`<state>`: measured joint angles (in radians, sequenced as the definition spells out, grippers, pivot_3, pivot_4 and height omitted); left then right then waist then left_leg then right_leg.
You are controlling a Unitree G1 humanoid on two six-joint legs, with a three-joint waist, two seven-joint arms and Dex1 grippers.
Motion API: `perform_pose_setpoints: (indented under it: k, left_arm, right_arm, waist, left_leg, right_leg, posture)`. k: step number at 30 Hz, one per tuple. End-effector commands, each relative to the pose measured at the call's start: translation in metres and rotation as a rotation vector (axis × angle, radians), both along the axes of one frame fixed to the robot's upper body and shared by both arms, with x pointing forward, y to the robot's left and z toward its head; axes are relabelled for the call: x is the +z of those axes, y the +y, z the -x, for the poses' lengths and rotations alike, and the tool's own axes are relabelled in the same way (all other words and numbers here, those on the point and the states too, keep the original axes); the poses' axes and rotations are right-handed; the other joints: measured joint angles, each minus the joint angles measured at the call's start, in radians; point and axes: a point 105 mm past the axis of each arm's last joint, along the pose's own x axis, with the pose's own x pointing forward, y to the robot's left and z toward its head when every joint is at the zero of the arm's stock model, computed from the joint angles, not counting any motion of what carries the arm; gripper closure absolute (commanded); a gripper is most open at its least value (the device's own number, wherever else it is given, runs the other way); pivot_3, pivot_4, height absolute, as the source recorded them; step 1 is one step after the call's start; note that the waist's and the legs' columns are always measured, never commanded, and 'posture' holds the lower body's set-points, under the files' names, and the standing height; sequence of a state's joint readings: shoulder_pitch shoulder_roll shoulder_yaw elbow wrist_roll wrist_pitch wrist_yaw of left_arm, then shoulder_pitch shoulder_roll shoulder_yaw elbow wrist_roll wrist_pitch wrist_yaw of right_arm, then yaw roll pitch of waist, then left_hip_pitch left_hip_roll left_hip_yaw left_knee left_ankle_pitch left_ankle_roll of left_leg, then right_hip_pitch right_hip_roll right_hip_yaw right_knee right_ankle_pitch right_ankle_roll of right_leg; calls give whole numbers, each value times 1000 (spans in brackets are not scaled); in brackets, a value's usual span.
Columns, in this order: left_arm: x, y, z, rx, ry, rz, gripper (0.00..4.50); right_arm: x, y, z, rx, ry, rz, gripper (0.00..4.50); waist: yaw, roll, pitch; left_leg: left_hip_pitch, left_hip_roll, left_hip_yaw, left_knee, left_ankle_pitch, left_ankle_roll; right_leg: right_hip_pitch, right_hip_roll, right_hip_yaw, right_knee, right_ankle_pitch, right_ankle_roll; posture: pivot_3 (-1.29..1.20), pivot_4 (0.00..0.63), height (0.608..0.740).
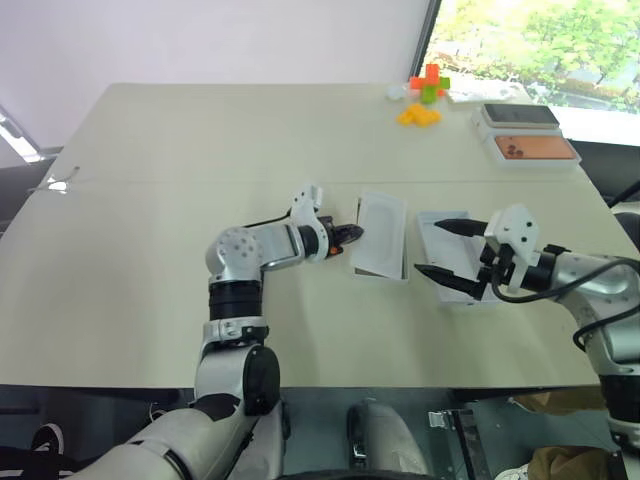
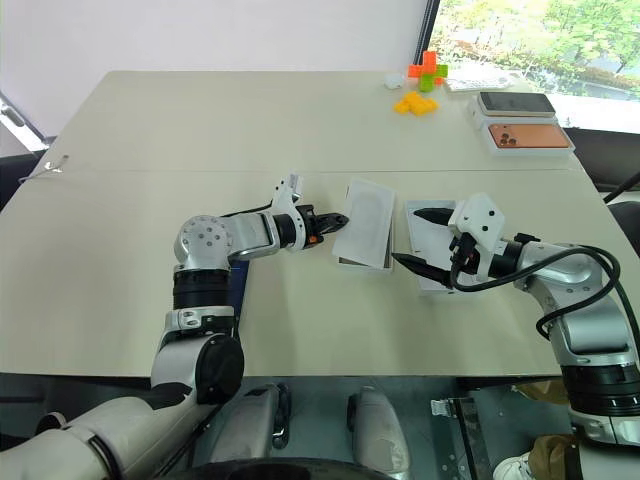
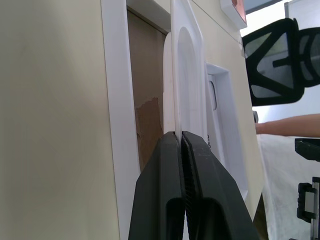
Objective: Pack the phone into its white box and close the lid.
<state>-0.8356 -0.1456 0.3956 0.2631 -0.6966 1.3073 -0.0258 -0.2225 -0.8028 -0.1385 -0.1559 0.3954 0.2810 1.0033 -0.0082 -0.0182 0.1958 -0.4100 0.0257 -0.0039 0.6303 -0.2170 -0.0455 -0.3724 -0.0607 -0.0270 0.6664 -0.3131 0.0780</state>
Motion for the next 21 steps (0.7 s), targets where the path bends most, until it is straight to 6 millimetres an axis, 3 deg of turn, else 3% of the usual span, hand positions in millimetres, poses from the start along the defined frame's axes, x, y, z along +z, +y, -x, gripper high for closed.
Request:
perform_pose_setpoints:
  k: [1,8,11,16,21]
  left_arm:
    - [8,-5,3,-8,-35,8,4491]
    - [8,-7,-1,16,-33,14,4491]
    - [8,-7,-3,27,-58,-9,3479]
    - [14,-6,-3,25,-74,12,1048]
    - [30,-4,-2,1,-120,35,1048]
  right_arm:
    - [14,3,1,13,-66,2,0]
    - [14,4,1,14,-69,0,0]
    - [14,5,0,14,-71,3,0]
    - [14,5,-1,13,-71,0,0]
    - [15,5,-2,10,-70,-7,0]
  waist:
    - [1,0,0]
    - [1,0,0]
    - [1,0,0]
    - [1,0,0]
    - [0,0,0]
  left_leg:
    - [0,0,0,0,0,0]
    - [0,0,0,0,0,0]
    - [0,0,0,0,0,0]
    - [0,0,0,0,0,0]
    - [0,0,0,0,0,0]
  right_leg:
    - [0,0,0,0,0,0]
    - [0,0,0,0,0,0]
    - [0,0,0,0,0,0]
    - [0,0,0,0,0,0]
    - [0,0,0,0,0,0]
  posture:
    - [0,150,739]
    - [0,150,739]
    - [0,150,739]
    - [0,150,739]
    - [0,150,739]
